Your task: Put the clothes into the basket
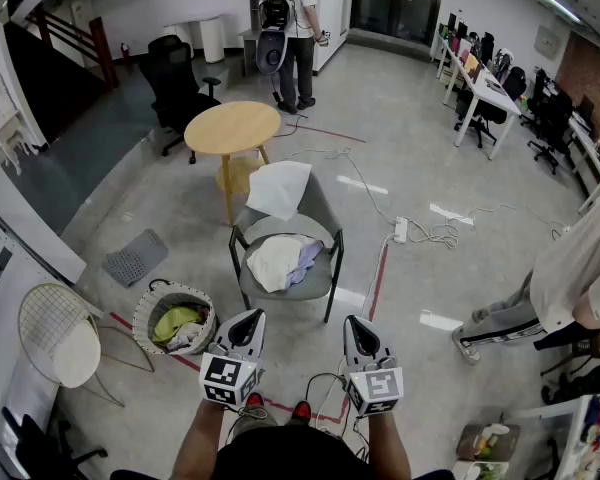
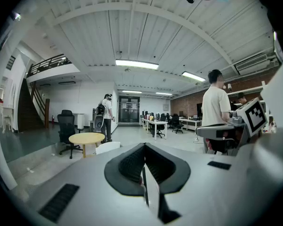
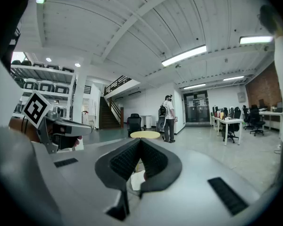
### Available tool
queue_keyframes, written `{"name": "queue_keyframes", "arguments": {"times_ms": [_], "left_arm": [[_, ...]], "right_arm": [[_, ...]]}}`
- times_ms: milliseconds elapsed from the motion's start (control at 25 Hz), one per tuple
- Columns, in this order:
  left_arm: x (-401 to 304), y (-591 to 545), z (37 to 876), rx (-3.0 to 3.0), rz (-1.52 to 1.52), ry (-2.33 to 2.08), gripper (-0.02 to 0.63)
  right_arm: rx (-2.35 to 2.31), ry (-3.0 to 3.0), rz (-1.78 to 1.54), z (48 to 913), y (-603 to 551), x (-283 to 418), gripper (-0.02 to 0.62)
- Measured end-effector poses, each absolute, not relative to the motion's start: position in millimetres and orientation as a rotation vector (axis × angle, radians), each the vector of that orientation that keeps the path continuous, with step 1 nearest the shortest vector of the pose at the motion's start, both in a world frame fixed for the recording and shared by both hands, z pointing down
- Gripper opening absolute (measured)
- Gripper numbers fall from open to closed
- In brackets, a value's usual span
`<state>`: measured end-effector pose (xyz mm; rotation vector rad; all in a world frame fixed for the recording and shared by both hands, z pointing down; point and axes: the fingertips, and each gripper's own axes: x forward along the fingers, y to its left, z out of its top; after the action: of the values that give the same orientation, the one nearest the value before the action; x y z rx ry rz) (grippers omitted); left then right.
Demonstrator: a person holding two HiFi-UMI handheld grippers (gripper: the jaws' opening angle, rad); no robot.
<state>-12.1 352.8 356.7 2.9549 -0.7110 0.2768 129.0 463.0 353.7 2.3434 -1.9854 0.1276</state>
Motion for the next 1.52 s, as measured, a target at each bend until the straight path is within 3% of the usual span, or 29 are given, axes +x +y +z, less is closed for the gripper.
{"name": "queue_keyframes", "arguments": {"times_ms": [880, 1520], "left_arm": [[24.0, 359.9, 362.2, 2.948, 0.347, -0.659, 0.006], [111.4, 222.5, 386.4, 2.942, 0.351, -0.561, 0.008]], "right_arm": [[2.368, -2.012, 0.227, 372.0, 462.7, 155.8, 0.028], [2.369, -1.945, 0.250, 379.9, 329.6, 230.4, 0.028]]}}
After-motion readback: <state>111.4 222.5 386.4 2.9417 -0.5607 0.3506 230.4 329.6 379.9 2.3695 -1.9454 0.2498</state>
